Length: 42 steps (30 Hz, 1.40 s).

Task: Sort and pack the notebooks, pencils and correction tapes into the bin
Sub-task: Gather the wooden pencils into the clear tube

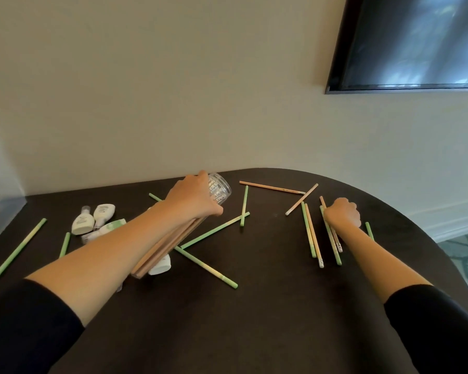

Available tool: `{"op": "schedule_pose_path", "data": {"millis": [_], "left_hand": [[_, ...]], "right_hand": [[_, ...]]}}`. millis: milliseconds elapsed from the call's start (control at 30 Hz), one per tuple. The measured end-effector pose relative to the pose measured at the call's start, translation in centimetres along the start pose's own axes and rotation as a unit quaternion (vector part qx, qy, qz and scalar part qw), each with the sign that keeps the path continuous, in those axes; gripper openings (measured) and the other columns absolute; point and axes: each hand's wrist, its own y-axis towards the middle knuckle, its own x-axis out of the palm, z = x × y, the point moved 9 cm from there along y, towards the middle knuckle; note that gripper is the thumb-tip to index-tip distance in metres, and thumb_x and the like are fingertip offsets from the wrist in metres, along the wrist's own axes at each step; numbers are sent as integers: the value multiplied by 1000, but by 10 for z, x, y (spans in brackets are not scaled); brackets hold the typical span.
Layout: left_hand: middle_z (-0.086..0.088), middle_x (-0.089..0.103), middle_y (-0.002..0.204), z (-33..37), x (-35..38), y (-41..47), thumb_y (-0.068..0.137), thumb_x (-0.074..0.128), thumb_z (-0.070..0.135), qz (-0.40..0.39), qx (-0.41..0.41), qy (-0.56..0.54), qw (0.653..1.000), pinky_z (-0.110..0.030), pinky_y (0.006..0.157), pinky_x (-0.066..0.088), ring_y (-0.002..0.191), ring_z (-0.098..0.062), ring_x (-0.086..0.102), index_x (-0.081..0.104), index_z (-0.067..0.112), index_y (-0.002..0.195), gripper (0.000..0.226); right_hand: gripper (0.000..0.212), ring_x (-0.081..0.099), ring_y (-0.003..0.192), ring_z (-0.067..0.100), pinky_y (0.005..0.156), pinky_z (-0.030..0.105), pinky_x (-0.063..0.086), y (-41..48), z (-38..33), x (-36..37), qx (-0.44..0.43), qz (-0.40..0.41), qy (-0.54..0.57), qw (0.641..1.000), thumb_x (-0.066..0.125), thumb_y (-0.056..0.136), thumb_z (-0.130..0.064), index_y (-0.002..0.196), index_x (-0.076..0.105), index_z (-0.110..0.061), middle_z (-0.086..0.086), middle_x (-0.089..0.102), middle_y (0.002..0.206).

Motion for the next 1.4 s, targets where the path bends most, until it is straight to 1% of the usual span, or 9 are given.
{"op": "schedule_pose_path", "data": {"millis": [100, 200, 433, 533, 933, 1033, 1200, 1333, 1400], "left_hand": [[-9, 55, 111, 14, 6, 8, 70, 70, 37, 2, 16, 14, 1000, -31, 73, 45, 98, -25, 55, 39, 12, 119, 63], [-9, 55, 112, 23, 10, 12, 71, 70, 37, 3, 27, 30, 999, -30, 71, 44, 97, -25, 55, 38, 12, 120, 64], [-10, 55, 112, 25, 12, 17, 71, 71, 37, -2, 21, 24, 999, -31, 74, 46, 98, -25, 55, 38, 12, 119, 63], [-10, 54, 113, 24, 13, 17, 71, 71, 38, -6, 12, 20, 1000, -30, 72, 45, 98, -24, 55, 39, 12, 120, 64], [-9, 53, 114, 30, 14, 3, 70, 71, 38, -1, 10, 11, 1000, -30, 73, 45, 100, -26, 54, 38, 10, 124, 69], [-8, 53, 113, 28, 15, 0, 70, 71, 39, -10, 11, 7, 1000, -28, 71, 44, 97, -23, 53, 38, 11, 123, 68], [-9, 52, 114, 23, 13, -6, 69, 71, 40, -35, 16, 11, 999, -32, 79, 48, 100, -24, 53, 40, 13, 121, 67], [-4, 54, 106, 17, 13, -14, 67, 71, 40, -74, 31, 0, 997, -30, 73, 48, 93, -20, 54, 42, 18, 112, 58], [1, 53, 98, 11, 11, -19, 67, 72, 39, -84, 44, 2, 996, -26, 66, 44, 87, -17, 54, 41, 20, 104, 52]], "right_hand": [[26, 57, 94, 29, 75, 36, 47, 9, 14, 3, 3, -34, 8, 999, 52, 92, -16, 113, 52, 0, 18, 57, 106], [23, 55, 78, 24, 66, 33, 44, 16, 17, 3, -6, -49, 17, 999, 55, 90, -19, 105, 54, -1, 12, 55, 86], [23, 56, 61, 17, 57, 27, 41, 19, -3, -10, -63, 8, 82, 995, 62, 86, -23, 89, 58, -1, 5, 55, 65], [17, 55, 46, 8, 45, 19, 35, 10, -19, 4, -91, -56, 64, 992, 63, 84, -17, 75, 53, -6, 1, 58, 55], [24, 53, 54, 14, 43, 20, 39, -19, -21, 27, -70, -173, 5, 982, 66, 83, -16, 74, 45, -9, 7, 54, 70], [20, 50, 53, 14, 45, 21, 39, -24, -23, 26, -75, -174, 12, 982, 58, 88, -17, 75, 46, -7, 7, 53, 66], [34, 44, 49, 15, 51, 23, 39, -40, -47, 11, -128, -156, 66, 977, 33, 99, -23, 70, 41, -9, 6, 45, 60], [28, 49, 42, 9, 44, 17, 40, -71, -78, 7, -182, -240, 142, 943, 27, 99, -20, 83, 46, -8, 5, 50, 57], [22, 58, 49, 9, 53, 15, 48, -92, -95, 7, -226, -288, 160, 917, 27, 98, -14, 88, 46, -8, 2, 53, 51]]}}
